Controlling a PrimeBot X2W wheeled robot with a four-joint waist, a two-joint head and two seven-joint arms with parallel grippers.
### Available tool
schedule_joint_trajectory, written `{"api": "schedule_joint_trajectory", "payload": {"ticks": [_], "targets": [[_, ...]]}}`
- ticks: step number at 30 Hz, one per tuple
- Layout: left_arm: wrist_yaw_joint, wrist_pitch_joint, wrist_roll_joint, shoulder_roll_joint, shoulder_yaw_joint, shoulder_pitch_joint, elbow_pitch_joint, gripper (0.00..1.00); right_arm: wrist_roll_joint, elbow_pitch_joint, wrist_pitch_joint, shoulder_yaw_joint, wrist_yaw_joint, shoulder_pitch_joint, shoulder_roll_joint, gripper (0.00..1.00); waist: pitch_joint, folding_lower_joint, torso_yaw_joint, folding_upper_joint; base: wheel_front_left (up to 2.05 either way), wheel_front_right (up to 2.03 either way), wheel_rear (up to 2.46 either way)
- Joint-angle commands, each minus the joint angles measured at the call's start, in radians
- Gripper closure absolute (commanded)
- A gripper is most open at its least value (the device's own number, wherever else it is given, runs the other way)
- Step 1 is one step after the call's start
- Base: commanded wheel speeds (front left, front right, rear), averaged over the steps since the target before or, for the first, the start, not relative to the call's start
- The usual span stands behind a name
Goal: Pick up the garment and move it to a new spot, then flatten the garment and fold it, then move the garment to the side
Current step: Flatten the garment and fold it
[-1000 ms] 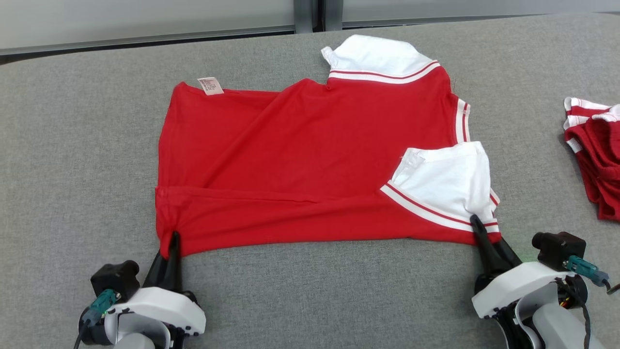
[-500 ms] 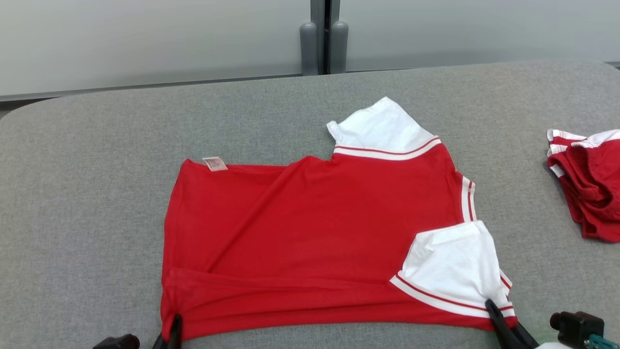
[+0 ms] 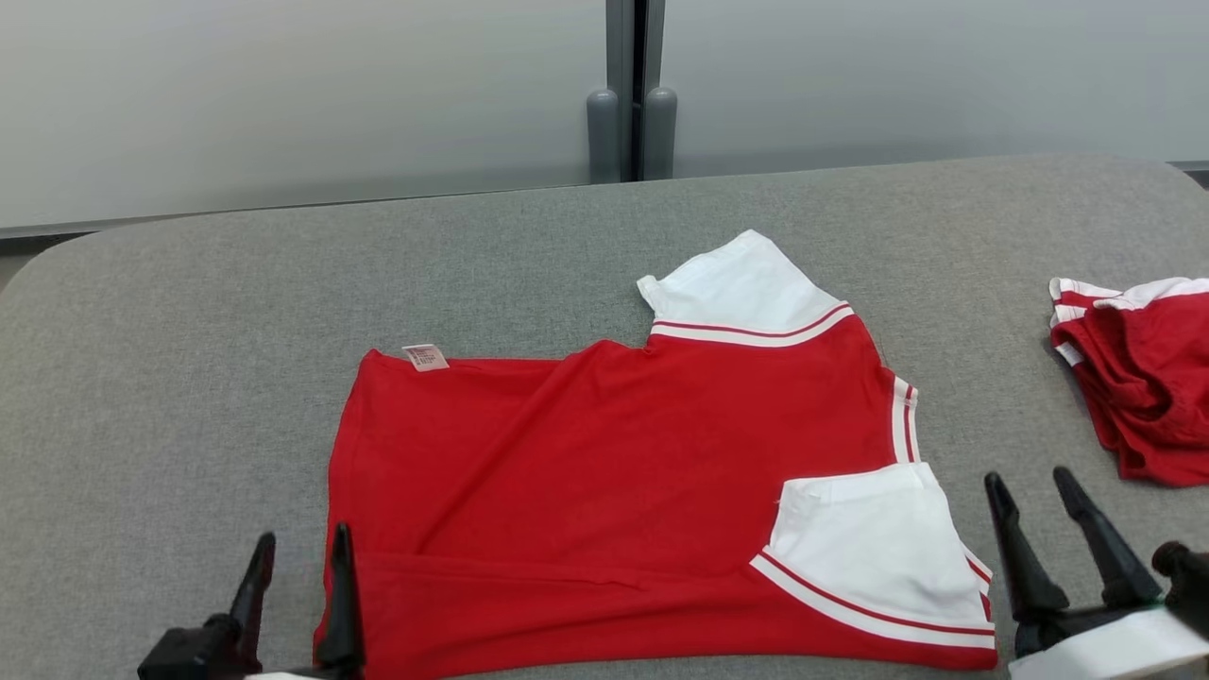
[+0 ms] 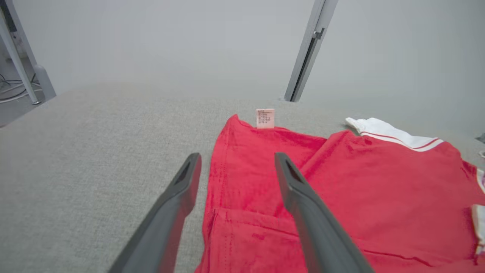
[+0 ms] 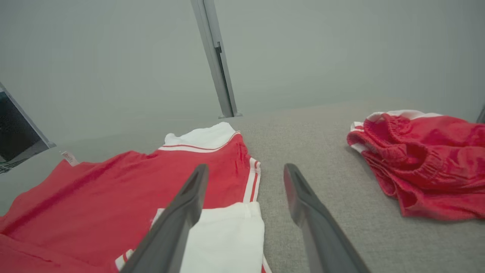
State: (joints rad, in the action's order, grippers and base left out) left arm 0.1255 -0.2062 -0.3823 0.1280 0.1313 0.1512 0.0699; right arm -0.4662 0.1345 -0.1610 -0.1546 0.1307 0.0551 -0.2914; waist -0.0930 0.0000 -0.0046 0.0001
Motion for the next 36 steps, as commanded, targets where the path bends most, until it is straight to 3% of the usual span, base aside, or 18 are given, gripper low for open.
{"api": "schedule_joint_trajectory", "payload": {"ticks": [1, 9, 21, 27, 36], "targets": [[0.010, -0.010, 0.014, 0.009, -0.003, -0.022, -0.020, 0.00, 0.018, -0.029, 0.009, 0.012, 0.000, -0.011, 0.001, 0.00, 0.002, 0.0000, -0.002, -0.0001, 0.00, 0.00, 0.00], [0.058, 0.018, 0.101, 0.037, 0.022, -0.064, -0.124, 0.00, 0.106, -0.221, 0.103, 0.069, 0.000, 0.000, 0.018, 0.00, 0.014, 0.0000, -0.014, -0.0001, 0.00, 0.00, 0.00], [0.076, 0.066, 0.105, 0.037, 0.038, -0.071, -0.128, 0.00, 0.108, -0.269, 0.141, 0.088, 0.000, 0.017, 0.043, 0.00, -0.005, 0.0000, -0.013, -0.0001, 0.00, 0.00, 0.00], [0.028, 0.095, 0.071, 0.035, 0.050, -0.220, -0.035, 0.00, 0.094, -0.282, 0.148, 0.079, 0.000, -0.019, 0.045, 0.00, -0.074, 0.0000, -0.020, -0.0001, 0.00, 0.00, 0.00], [-0.075, 0.124, -0.016, 0.063, 0.007, -0.552, 0.355, 0.00, 0.060, -0.250, 0.118, 0.019, 0.000, -0.117, 0.022, 0.00, -0.211, 0.0000, -0.076, -0.0001, 0.00, 0.00, 0.00]]}}
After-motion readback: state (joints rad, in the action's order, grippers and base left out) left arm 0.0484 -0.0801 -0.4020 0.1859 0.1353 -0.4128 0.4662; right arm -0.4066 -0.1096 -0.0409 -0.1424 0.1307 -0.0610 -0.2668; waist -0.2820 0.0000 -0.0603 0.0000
